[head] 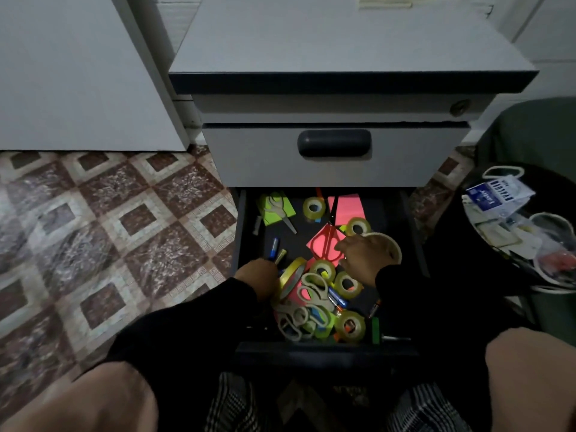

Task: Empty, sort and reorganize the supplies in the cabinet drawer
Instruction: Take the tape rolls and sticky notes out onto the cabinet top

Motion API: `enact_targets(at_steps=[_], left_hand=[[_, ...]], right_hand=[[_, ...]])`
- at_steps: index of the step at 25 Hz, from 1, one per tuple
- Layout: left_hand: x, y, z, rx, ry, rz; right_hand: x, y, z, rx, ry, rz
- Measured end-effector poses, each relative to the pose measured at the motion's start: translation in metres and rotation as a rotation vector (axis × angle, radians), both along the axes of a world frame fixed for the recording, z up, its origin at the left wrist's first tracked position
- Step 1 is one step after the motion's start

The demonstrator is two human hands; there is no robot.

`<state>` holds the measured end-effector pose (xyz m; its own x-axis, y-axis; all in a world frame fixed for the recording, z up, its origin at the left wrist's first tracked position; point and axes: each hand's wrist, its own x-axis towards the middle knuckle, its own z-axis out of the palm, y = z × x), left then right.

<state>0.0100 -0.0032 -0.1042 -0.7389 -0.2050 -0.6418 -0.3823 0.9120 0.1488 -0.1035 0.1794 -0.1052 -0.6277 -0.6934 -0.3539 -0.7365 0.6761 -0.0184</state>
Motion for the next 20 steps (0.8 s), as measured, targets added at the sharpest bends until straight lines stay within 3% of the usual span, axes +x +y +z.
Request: enact_targets(at_steps=[7,20], left_hand=[[-0.003,0.001,-0.008,-0.042,0.002,-0.005],[-0.003,-0.001,-0.014,0.044,0.002,0.056]], right_hand=[[-0.001,-0.017,-0.011,0.110,0.196,-0.045],[-0.015,-0.021,0.002,-0.066,-0.161,-0.510]])
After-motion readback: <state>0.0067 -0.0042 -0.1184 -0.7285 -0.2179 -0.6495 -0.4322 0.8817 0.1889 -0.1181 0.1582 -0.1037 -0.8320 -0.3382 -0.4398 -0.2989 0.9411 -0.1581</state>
